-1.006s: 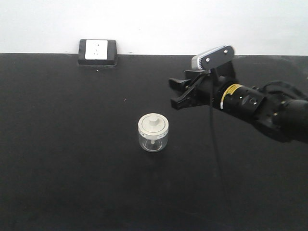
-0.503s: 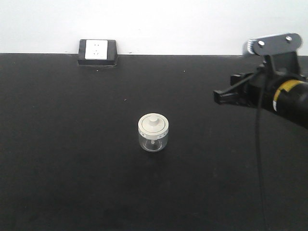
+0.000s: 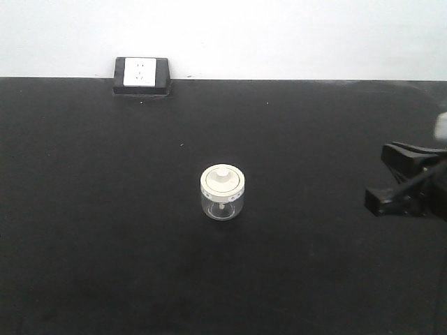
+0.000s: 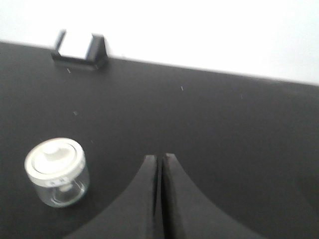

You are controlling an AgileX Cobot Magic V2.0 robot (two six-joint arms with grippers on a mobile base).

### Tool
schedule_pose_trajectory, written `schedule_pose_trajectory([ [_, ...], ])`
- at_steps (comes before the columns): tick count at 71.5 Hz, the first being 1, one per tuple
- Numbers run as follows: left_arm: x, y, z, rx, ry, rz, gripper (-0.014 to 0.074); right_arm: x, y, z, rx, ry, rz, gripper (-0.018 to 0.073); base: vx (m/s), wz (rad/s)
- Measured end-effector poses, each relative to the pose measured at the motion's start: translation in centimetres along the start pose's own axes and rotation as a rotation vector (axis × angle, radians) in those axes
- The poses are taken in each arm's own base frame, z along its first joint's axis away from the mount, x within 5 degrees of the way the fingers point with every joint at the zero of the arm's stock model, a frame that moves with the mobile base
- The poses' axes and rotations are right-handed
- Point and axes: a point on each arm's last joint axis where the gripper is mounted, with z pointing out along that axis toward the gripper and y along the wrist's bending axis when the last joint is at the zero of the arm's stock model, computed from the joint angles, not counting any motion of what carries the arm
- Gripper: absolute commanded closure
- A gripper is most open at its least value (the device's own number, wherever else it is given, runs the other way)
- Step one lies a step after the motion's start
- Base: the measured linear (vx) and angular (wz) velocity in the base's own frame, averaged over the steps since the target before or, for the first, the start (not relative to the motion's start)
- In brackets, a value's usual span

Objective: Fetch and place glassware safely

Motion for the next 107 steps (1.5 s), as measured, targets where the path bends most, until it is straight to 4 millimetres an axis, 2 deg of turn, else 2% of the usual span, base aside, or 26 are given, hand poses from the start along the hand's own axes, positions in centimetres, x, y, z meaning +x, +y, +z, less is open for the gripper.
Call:
schedule_pose_trajectory([
  [22,0.0,0.0,0.0,0.0,0.0,0.0,0.0603,1.6,0.3,-4.4,-0.044,-0.157,-0.005,0.0567,0.0,0.0],
  [42,0.0,0.0,0.0,0.0,0.0,0.0,0.0603,3.3,0.2,-6.9,-0.042,-0.228,-0.004,0.0567,0.0,0.0],
  [107,0.0,0.0,0.0,0.0,0.0,0.0,0.0603,3.8,0.0,-7.3,-0.023,-0.222,-0.001,0.0567,0.0,0.0],
])
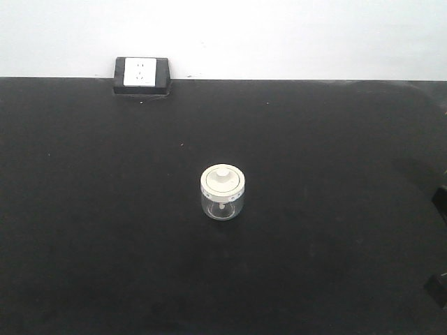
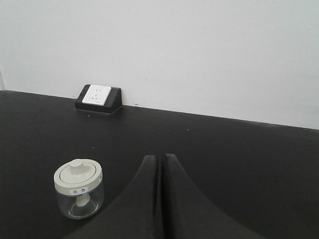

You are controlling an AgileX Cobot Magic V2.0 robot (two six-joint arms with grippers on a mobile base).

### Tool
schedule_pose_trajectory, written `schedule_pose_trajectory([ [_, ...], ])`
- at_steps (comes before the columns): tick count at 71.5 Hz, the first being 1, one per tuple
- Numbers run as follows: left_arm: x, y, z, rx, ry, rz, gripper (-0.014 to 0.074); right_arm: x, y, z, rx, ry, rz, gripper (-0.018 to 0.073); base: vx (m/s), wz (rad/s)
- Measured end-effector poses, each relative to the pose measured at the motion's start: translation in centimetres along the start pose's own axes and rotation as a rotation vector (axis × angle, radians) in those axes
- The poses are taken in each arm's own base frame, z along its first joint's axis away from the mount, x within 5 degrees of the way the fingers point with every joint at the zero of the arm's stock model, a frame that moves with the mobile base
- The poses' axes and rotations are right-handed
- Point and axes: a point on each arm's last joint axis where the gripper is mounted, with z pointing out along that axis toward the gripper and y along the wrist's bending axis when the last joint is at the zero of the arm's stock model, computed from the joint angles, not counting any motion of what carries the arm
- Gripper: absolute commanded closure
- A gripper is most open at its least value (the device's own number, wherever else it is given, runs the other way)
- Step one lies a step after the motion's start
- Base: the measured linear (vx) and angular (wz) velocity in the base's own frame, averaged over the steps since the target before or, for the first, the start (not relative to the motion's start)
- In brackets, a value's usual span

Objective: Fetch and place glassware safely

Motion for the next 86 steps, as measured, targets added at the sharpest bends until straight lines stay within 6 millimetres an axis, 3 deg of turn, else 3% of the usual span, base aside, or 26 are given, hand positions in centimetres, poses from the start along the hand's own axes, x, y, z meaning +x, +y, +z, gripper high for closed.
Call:
schedule_pose_trajectory([
  [38,0.0,0.0,0.0,0.0,0.0,0.001,0.0603,0.0,0.0,0.0,0.001,0.001,0.0,0.0567,0.0,0.0],
  [58,1.8,-0.1,-0.2,0.004,0.054,0.003,0.0603,0.0,0.0,0.0,0.001,0.002,0.0,0.0567,0.0,0.0],
  [86,4.1,-0.3,-3.6,0.004,0.081,0.003,0.0603,0.0,0.0,0.0,0.002,0.003,0.0,0.0567,0.0,0.0],
])
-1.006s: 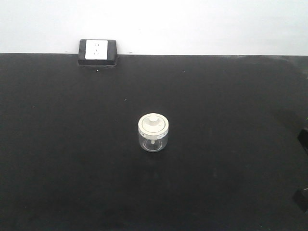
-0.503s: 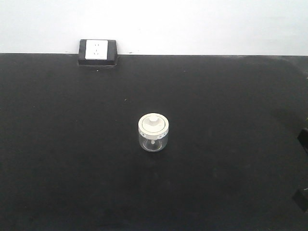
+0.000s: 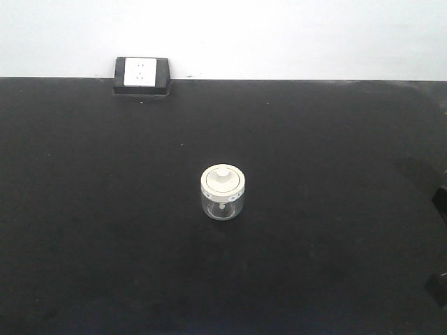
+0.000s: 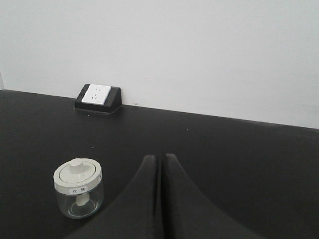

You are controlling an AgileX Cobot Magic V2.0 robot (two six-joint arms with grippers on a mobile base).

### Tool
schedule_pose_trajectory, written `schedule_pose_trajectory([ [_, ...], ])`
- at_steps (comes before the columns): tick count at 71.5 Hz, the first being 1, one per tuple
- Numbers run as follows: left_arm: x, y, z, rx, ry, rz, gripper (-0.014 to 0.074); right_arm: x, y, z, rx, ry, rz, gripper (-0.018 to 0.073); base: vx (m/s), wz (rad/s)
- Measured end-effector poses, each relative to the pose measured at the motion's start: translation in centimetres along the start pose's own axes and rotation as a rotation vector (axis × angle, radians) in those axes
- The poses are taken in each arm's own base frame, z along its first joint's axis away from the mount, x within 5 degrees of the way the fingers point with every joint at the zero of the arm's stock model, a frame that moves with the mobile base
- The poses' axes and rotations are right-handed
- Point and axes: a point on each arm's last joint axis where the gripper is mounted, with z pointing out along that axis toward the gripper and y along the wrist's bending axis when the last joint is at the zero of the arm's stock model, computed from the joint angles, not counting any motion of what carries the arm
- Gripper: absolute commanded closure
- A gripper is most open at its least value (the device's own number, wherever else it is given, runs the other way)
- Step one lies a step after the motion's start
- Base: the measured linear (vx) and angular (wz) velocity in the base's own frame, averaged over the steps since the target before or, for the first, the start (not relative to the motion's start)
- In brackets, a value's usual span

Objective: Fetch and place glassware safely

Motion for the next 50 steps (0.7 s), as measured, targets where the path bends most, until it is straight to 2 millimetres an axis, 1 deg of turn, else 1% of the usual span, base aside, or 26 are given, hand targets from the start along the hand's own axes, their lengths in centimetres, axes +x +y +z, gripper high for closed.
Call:
schedule_pose_trajectory([
  [10,1.4,-0.1,-1.0,0.002,0.025,-0.009,0.0603,0.0,0.0,0.0,0.0,0.0,0.0,0.0567,0.0,0.0],
  [25,3.8,-0.3,-1.5,0.007,0.04,-0.031,0.0603,0.0,0.0,0.0,0.0,0.0,0.0,0.0567,0.0,0.0],
  [50,4.1,-0.4,-1.5,0.011,0.04,-0.051,0.0603,0.0,0.0,0.0,0.002,0.004,0.0,0.0567,0.0,0.0],
])
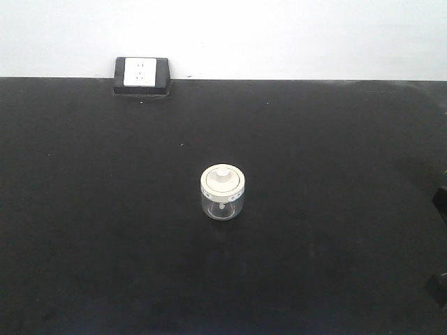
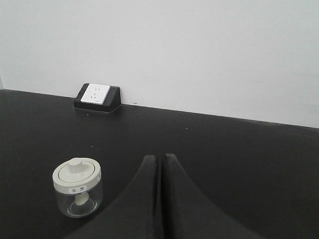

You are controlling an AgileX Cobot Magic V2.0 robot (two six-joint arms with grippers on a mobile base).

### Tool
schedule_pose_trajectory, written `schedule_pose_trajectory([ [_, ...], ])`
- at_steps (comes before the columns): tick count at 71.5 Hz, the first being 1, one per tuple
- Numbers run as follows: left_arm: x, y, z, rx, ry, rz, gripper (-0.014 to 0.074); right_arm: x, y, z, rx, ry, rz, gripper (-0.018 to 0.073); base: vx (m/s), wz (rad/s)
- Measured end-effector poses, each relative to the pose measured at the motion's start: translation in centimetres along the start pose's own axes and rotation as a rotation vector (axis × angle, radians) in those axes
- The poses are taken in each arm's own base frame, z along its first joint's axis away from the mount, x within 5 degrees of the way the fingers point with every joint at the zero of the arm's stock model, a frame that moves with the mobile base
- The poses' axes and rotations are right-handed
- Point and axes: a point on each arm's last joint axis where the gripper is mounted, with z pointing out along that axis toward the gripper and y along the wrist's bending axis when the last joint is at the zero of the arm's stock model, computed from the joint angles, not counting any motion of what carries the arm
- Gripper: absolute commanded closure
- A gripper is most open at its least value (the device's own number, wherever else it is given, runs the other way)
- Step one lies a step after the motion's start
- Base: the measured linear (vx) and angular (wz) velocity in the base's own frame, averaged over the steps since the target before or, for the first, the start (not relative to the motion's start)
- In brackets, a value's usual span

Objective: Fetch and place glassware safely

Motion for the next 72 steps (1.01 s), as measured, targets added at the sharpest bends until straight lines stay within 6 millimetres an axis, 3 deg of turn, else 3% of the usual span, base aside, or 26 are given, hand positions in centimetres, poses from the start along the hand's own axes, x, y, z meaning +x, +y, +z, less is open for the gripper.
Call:
schedule_pose_trajectory([
  [72,0.0,0.0,0.0,0.0,0.0,-0.001,0.0603,0.01,-0.01,0.0,0.001,0.001,0.0,0.0567,0.0,0.0],
])
